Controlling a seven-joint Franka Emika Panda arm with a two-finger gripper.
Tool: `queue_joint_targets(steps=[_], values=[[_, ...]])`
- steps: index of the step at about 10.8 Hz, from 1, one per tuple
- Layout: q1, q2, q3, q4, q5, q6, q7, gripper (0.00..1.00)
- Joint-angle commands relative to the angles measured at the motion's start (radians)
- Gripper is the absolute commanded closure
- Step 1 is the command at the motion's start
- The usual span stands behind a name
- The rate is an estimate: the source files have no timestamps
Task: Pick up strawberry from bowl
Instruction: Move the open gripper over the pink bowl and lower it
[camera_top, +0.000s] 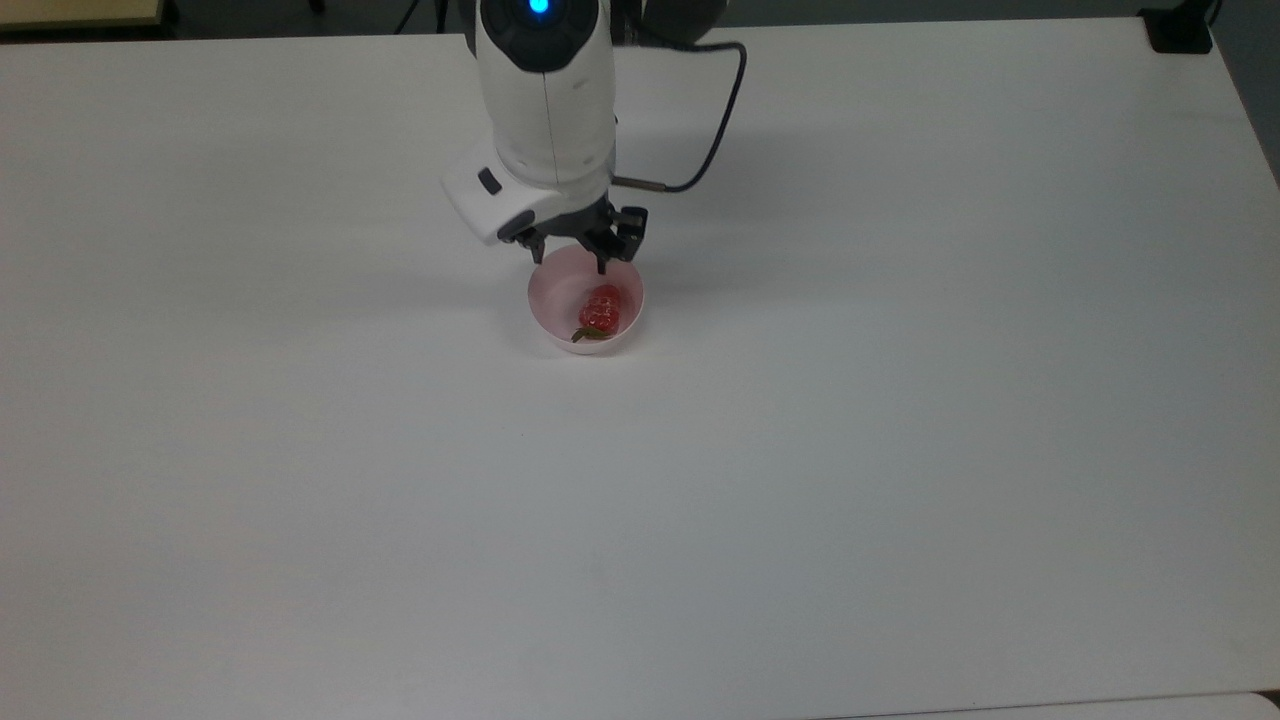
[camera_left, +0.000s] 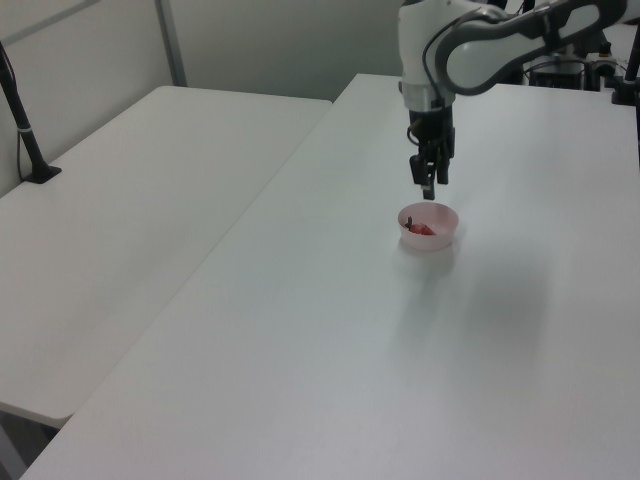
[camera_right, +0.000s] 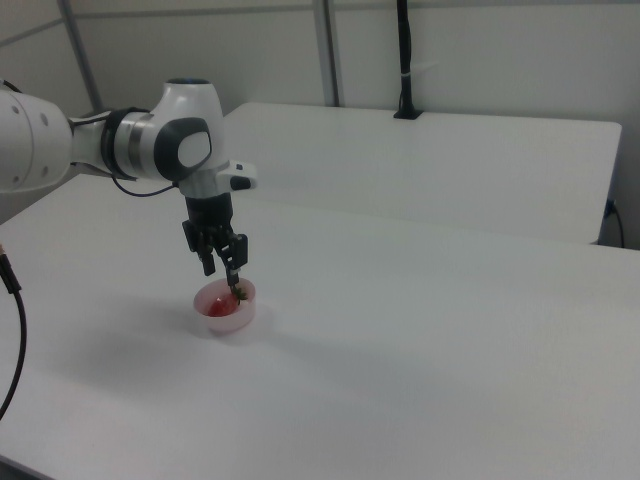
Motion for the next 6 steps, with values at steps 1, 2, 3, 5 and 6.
queue_joint_targets(steps=[1, 2, 3, 5, 6], values=[[-0.003, 0.051, 0.021, -0.015, 0.021, 0.130, 0.069, 0.24], [-0.002, 0.060, 0.025, -0.015, 0.020, 0.146, 0.076, 0.23], [-0.003, 0.073, 0.026, -0.015, 0.020, 0.148, 0.076, 0.23], [-0.006, 0.082, 0.029, -0.019, 0.018, 0.146, 0.072, 0.23], [-0.009, 0.080, 0.029, -0.028, 0.017, 0.146, 0.069, 0.24]])
